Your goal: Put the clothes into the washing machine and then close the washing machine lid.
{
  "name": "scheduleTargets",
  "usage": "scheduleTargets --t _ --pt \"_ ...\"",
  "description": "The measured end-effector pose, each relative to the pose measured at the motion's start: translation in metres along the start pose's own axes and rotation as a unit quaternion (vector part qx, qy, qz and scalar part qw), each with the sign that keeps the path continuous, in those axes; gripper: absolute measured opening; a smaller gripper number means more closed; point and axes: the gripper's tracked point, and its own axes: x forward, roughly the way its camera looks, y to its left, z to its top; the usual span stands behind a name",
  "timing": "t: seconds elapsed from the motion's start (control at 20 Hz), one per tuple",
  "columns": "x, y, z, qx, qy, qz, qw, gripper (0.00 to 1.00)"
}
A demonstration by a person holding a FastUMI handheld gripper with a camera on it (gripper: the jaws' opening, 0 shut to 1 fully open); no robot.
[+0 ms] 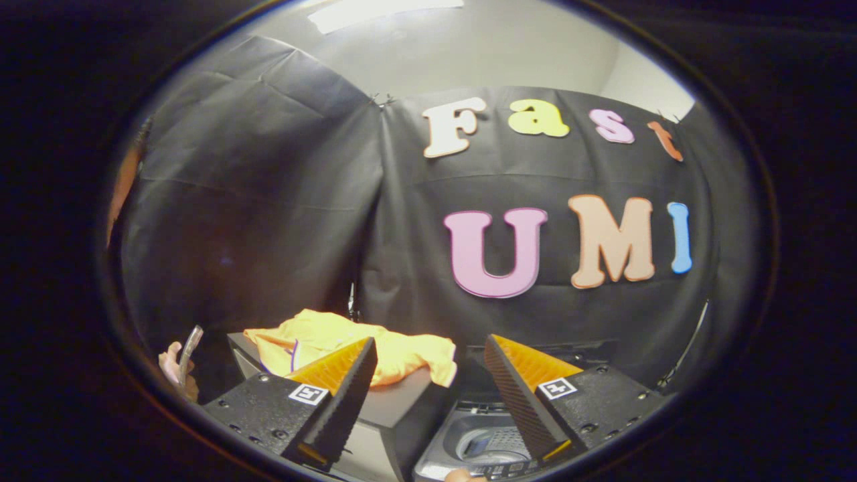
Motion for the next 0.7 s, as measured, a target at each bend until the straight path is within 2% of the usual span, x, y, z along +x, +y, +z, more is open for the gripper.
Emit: scheduleTargets --t 0.25,0.45,0.7 --pt "0.058 0.056 0.013 -0.021 0.024 0.033 0.999 0.97" --pt "0.102 0.094 0.006 -0.029 0.056 0.054 0.997 0.97" --pt "0.144 0.129 -0.025 0.006 0.143 0.081 0.986 0.97"
